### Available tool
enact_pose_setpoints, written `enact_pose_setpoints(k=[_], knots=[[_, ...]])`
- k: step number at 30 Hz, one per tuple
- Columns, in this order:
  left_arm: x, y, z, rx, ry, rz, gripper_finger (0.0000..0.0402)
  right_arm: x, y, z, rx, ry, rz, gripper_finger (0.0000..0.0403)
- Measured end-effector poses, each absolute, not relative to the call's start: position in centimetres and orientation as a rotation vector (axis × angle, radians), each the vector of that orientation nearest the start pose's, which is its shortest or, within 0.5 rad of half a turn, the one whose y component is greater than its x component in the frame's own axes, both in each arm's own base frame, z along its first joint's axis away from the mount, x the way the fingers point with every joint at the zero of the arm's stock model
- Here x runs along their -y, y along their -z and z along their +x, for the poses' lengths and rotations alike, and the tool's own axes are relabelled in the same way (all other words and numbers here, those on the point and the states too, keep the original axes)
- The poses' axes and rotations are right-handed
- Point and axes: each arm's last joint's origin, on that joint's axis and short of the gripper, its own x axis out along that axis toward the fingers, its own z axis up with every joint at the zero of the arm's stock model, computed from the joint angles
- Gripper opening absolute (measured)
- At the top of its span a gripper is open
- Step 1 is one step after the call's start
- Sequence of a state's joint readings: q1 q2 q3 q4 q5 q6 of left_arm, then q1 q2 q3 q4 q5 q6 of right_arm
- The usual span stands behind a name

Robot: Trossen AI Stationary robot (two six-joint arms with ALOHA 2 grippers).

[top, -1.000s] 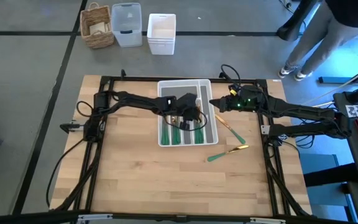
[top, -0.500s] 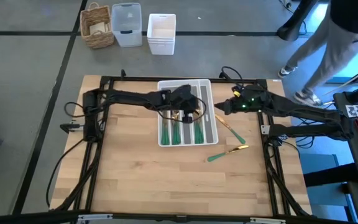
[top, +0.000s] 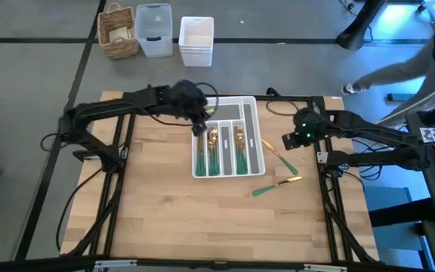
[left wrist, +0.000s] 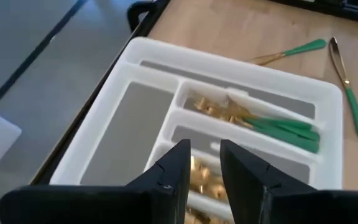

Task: Sort silverware
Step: Put the top knife into the silverware organizer

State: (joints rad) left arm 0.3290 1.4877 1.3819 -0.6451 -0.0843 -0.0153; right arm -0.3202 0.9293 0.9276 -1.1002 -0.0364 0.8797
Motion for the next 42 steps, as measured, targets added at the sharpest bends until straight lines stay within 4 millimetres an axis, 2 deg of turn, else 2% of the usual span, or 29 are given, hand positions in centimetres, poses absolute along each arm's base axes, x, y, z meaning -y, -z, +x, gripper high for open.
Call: enact_pose_setpoints(k=[5,10,14,24,35,42], knots=[[-10.1,-34.7,28.1,-0.753,-0.425,-0.166,0.0082,4.8,-25.2,14.8,-1.023,0.768,0.98,0.0095],[-10.0,-34.6,28.2,-0.754,-0.421,-0.167,0.0082,4.8,-22.1,15.2,-1.101,0.767,1.002,0.0095],[-10.0,-34.3,28.4,-0.768,-0.42,-0.169,0.0082,5.0,-20.5,15.7,-1.132,0.779,1.002,0.0095],[-10.0,-34.4,28.4,-0.765,-0.416,-0.158,0.0082,5.7,-18.3,17.7,-1.189,0.766,0.947,0.0095],[-10.0,-34.4,28.4,-0.765,-0.416,-0.158,0.0082,6.2,-14.9,19.2,-1.363,0.779,0.88,0.0095],[-10.0,-34.3,28.4,-0.765,-0.416,-0.158,0.0082,6.4,-13.9,19.9,-1.379,0.76,0.865,0.0095]])
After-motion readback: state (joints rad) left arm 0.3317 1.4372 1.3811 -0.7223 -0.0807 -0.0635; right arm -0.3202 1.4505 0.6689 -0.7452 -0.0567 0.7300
